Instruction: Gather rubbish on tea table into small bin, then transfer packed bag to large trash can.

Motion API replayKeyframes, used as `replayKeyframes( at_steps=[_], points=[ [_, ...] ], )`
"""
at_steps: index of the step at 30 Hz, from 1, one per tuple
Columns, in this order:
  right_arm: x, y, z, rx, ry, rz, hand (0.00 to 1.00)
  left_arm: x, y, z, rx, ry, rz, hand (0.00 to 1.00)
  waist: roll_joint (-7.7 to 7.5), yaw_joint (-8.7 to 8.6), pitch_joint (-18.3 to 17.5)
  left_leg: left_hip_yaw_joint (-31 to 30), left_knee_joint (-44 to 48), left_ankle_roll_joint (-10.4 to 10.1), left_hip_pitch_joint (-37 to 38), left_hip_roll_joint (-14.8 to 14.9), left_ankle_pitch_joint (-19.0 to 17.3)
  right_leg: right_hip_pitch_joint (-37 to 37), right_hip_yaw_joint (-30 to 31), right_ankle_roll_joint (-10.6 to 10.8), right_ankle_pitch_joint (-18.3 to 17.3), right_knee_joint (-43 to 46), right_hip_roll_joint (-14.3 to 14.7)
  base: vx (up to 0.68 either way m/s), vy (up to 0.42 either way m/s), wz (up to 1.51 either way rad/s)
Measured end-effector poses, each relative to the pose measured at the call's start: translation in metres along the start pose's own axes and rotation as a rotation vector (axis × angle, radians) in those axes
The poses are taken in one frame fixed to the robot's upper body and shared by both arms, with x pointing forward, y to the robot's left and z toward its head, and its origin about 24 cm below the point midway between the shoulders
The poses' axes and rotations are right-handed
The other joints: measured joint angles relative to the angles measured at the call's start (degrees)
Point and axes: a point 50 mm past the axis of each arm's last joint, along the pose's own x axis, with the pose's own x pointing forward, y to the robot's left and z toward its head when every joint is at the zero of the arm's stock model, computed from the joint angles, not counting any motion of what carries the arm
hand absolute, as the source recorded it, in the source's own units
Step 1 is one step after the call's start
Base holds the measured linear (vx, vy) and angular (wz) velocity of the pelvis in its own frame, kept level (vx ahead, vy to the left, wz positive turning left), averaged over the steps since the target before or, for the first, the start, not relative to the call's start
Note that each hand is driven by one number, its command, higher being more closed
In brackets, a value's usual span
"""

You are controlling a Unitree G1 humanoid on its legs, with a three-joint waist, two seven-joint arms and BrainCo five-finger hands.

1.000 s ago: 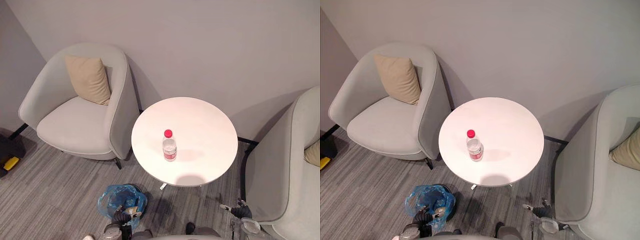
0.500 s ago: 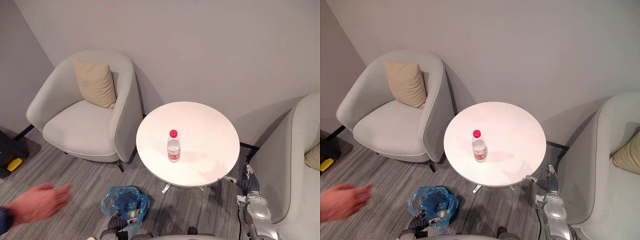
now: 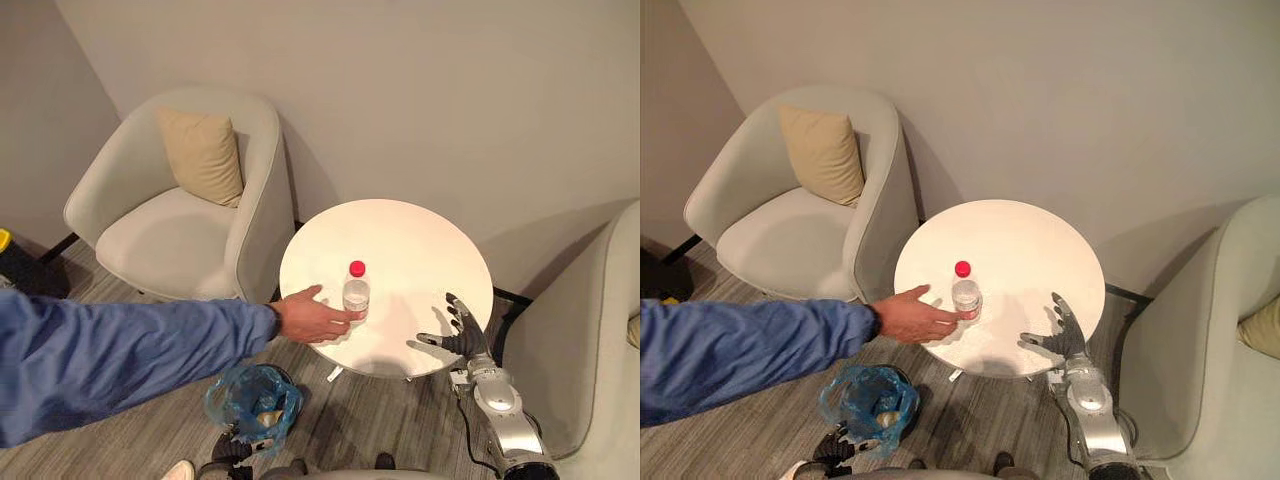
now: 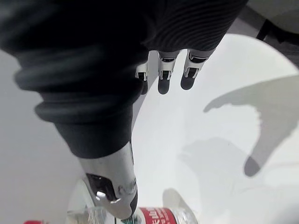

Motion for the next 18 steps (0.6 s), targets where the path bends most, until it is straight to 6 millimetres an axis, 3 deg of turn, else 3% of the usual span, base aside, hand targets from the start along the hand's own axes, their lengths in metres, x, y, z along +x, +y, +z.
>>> replayKeyframes(
  at_steps=[6, 13, 18],
  points=[
    [0.014, 0.009, 0.003, -0.026, 0.005, 0.045, 0.0, -0.001, 0.001, -0.003, 0.023, 0.006, -0.001, 0.0, 0.0, 0.72, 0.0, -1.11, -0.05, 0.07, -0.66, -0.22, 0.13, 0.2, -1.09, 0.0, 0.0, -0.73, -0.08, 0.0, 0.001, 0.1],
    [0.014, 0.021, -0.008, -0.053, 0.056, 0.102, 0.0, -0.001, 0.001, -0.003, 0.026, 0.008, -0.002, 0.0, 0.0, 1.38, 0.0, -3.18, -0.54, 0.08, -1.7, -0.6, 1.22, -0.01, -3.1, -0.02, 0.01, -0.81, -0.4, -0.04, -0.005, 0.16],
    [0.018, 0.024, -0.004, -0.056, 0.043, 0.111, 0.0, -0.002, 0.002, -0.006, 0.026, 0.014, -0.001, 0.0, -0.01, 1.41, 0.01, -3.43, -1.96, -0.02, -1.68, -0.57, 2.05, -0.84, -3.28, -0.07, 0.07, -0.79, -0.43, -0.06, -0.005, 0.03]
  ],
)
